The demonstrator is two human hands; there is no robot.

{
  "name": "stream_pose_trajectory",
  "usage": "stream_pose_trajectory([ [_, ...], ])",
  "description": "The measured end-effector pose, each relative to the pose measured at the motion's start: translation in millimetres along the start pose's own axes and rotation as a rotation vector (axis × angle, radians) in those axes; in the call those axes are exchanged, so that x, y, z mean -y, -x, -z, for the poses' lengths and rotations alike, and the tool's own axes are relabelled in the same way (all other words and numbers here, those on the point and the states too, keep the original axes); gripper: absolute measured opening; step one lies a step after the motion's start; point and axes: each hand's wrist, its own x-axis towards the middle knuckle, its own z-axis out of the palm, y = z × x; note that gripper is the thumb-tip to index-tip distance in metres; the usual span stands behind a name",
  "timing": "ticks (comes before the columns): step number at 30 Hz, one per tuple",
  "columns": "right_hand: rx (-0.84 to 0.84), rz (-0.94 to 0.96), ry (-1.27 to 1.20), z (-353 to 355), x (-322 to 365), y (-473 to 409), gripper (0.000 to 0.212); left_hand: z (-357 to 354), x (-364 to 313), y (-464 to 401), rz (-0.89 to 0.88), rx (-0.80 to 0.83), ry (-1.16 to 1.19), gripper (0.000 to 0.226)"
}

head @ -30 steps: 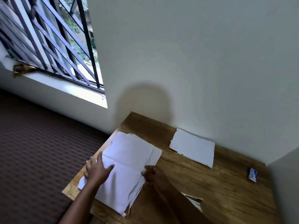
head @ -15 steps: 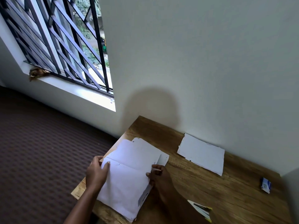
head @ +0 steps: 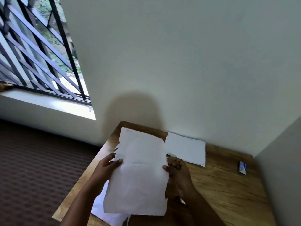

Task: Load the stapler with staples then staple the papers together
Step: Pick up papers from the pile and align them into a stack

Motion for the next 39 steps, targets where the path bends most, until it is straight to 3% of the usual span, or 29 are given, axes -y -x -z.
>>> stream_pose_trajectory([
  [6,-0.061,0.06,-0.109,48,24,3,0.052,-47,-8,-6,-0.007,0.177,-0.061,0.026],
  [10,-0.081,0.12,-0.049,71,38,16,0.044,-68,-7,-11,-0.025,0.257,-0.097,0.029],
  [18,-0.183,0.198,0.093,91,46,30,0.023,-99,-4,-19,-0.145,0.181,-0.238,0.027],
  [25,-0.1,0.291,0.308,103,62,41,0.022,-106,-5,-21,-0.115,0.247,-0.275,0.035],
  [32,-0.05,0.181,0.356,106,71,37,0.025,-108,-3,-27,-0.024,0.241,-0.173,0.037],
  [34,-0.079,0.129,0.306,105,70,35,0.023,-107,-1,-28,-0.009,0.222,-0.206,0.028],
  [36,-0.074,0.102,0.265,105,68,32,0.022,-108,4,-29,-0.058,0.201,-0.272,0.011],
  [39,-0.007,0.062,0.266,107,64,29,0.031,-110,9,-27,-0.134,0.133,-0.227,0.012],
])
